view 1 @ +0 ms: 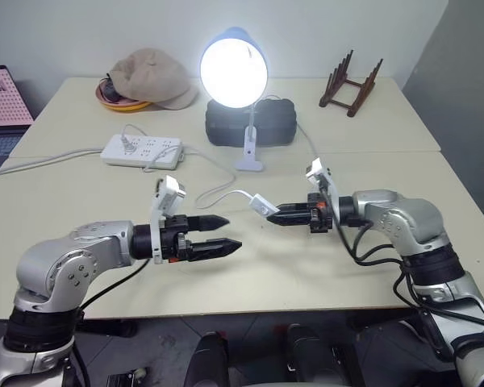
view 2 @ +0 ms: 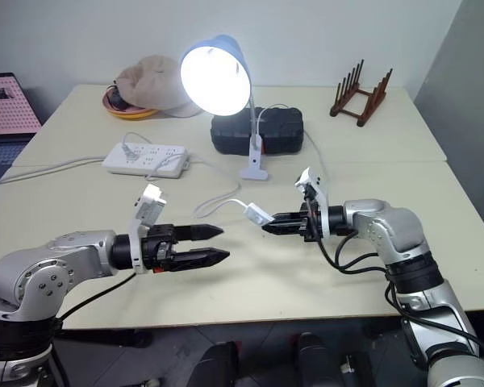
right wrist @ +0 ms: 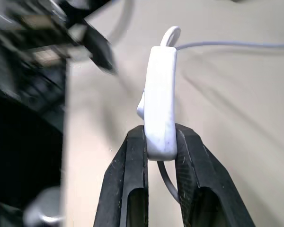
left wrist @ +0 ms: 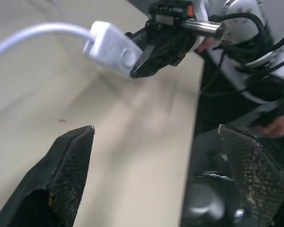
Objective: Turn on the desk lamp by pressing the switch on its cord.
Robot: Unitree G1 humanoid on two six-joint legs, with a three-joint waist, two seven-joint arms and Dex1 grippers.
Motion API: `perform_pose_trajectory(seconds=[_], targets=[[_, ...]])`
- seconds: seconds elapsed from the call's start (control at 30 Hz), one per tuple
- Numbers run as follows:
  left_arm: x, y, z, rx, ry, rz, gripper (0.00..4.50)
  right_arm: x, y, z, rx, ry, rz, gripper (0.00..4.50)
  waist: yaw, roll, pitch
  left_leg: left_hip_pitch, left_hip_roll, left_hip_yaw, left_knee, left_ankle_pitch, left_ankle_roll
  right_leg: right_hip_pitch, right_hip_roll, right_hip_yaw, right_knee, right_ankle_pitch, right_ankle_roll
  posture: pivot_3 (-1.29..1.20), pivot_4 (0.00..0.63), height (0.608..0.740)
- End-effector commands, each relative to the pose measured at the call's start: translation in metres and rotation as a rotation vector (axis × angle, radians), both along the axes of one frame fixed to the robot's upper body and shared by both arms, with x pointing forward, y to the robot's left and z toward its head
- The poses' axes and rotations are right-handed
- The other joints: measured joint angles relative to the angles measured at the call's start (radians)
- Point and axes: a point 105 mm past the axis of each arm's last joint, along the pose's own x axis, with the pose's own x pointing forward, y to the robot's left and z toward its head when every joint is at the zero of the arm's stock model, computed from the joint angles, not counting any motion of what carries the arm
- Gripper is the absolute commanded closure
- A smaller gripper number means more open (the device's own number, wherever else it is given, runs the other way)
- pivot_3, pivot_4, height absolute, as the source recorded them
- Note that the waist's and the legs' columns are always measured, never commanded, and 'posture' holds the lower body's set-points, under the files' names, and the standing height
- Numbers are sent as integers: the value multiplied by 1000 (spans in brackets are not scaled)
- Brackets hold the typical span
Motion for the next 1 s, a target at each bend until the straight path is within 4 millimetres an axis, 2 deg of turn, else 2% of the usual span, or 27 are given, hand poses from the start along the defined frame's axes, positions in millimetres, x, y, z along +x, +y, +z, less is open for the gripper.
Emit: perform_pose_trajectory(seconds=[0.03, 0.27, 0.33, 0.47, 0.53, 0.63, 0.83, 1.0], targets=[[5, 4, 21, 90, -218, 28, 75, 19, -4, -8, -151, -163, 4, 4102, 2, 0, 0, -1, 0, 0, 0, 0, 0, 0, 0, 0, -1, 0, 0, 0, 150, 740], [5, 8, 14, 171, -277, 21, 75, 28, -3, -17, -229, -247, 67, 4102, -2, 0, 0, 0, 0, 1, -3, 0, 0, -1, 0, 0, -2, 3, 5, 0, 150, 740], [7, 10, 14, 183, -284, 25, 0, 28, -5, -16, -227, -255, 73, 3398, -3, 0, 0, 0, 0, 1, -3, 0, 0, -1, 0, 0, -2, 3, 5, 0, 150, 740], [11, 15, 14, 228, -303, 33, 0, 23, -15, -8, -192, -269, 70, 2563, -1, 0, 0, 0, 0, 1, -3, 0, 0, 0, 0, 0, -1, 3, 5, 0, 150, 740], [13, 18, 18, 230, -295, 20, 0, 14, -27, 1, -173, -266, 63, 2236, 3, 0, 0, 0, 0, 1, -3, 0, 0, 0, 0, 0, -1, 3, 5, 0, 150, 740], [19, 23, 21, 249, -285, 4, 0, 0, -40, 16, -150, -274, 48, 1460, 6, 0, 0, 0, 0, 1, -3, 0, 0, 0, 0, 0, -1, 3, 5, 0, 150, 740], [30, 31, 28, 292, -275, -30, 0, -36, -56, 42, -63, -245, -12, 118, 5, 0, 0, 0, 0, 1, -3, 0, 0, -1, 0, 0, -1, 3, 5, 0, 150, 740], [35, 39, 25, 365, -285, -74, 0, -60, -67, 43, -40, -252, -134, 20, 3, 0, 0, 0, 0, 1, -3, 0, 0, 0, 0, 0, -1, 2, 5, 0, 150, 740]])
